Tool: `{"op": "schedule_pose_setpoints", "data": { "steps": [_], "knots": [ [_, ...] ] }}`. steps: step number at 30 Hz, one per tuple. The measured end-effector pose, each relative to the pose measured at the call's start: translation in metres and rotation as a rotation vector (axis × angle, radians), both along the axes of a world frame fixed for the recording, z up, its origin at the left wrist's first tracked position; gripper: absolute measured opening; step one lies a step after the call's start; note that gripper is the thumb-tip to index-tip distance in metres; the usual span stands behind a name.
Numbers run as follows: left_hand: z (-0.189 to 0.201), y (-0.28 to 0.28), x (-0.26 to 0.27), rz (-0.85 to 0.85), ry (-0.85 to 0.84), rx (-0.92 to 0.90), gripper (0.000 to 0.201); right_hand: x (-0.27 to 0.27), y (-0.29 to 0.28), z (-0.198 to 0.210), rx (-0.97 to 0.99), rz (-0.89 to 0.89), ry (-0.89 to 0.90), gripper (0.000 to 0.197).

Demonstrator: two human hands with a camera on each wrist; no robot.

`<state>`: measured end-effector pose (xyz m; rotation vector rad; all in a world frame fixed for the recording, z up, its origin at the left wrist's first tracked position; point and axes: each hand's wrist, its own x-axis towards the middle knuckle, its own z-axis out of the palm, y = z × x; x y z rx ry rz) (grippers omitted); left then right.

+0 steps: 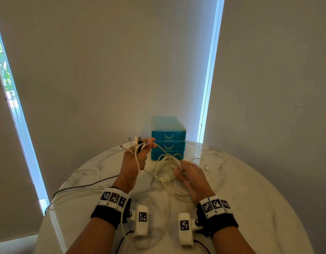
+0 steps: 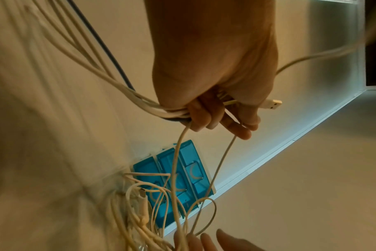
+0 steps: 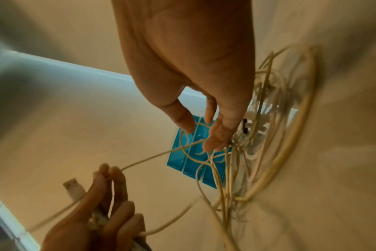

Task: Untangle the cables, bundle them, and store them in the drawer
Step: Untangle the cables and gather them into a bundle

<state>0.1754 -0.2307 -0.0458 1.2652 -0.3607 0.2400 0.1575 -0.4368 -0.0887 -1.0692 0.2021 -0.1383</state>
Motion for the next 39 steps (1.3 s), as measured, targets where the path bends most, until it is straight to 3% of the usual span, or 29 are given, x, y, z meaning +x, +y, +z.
{"op": "schedule_pose_setpoints", "data": {
  "steps": [3,5,8,11,15,19,21,23,25,27,30,33,36,39],
  "knots": [
    [0.001,-0.003,-0.001,-0.041,-0.023,0.033,0.027,-0.007,0.009,0.008,-0.304,-0.080,-0.052,0.020],
    [0.001,-0.003,-0.004,-0.079,-0.038,0.079,0.026,-0.011,0.012,0.013,-0.517,-0.220,-0.110,0.031],
    [0.002,-0.003,-0.009,-0.099,-0.049,0.132,0.024,-0.015,0.012,0.020,-0.626,-0.327,-0.184,0.039],
    [0.003,-0.002,-0.009,-0.102,-0.055,0.099,0.025,-0.015,0.007,0.023,-0.570,-0.228,-0.130,0.025],
    [0.004,0.001,-0.004,-0.061,-0.036,-0.016,0.030,-0.011,-0.003,0.007,-0.667,-0.098,-0.018,0.037],
    [0.006,0.007,-0.003,-0.082,-0.003,-0.122,0.034,-0.010,-0.014,0.014,-0.751,-0.020,-0.068,0.023],
    [0.006,0.004,-0.006,-0.099,-0.007,-0.098,0.032,-0.004,-0.011,0.025,-0.884,0.053,-0.119,0.032],
    [0.006,0.001,-0.009,-0.135,-0.011,-0.079,0.032,0.000,0.000,0.043,-1.172,0.144,-0.150,0.017],
    [0.007,0.001,-0.009,-0.173,-0.019,-0.077,0.033,0.003,0.002,0.068,-1.360,0.132,-0.174,0.018],
    [0.009,0.005,-0.008,-0.184,-0.028,-0.060,0.035,0.002,-0.006,0.103,-1.293,-0.005,-0.234,0.021],
    [0.002,0.009,-0.001,-0.134,0.030,0.007,0.036,0.002,-0.018,0.143,-0.926,-0.228,-0.415,0.023],
    [-0.007,0.004,0.003,-0.102,0.161,0.101,0.027,-0.003,-0.013,0.167,-0.885,-0.172,-0.465,0.026],
    [-0.013,-0.002,0.006,-0.135,0.197,0.196,0.026,-0.011,-0.010,0.189,-0.827,-0.272,-0.570,0.025],
    [-0.018,-0.002,0.010,-0.143,0.228,0.232,0.026,-0.015,0.000,0.203,-0.891,-0.065,-0.593,0.024]
  ]
}}
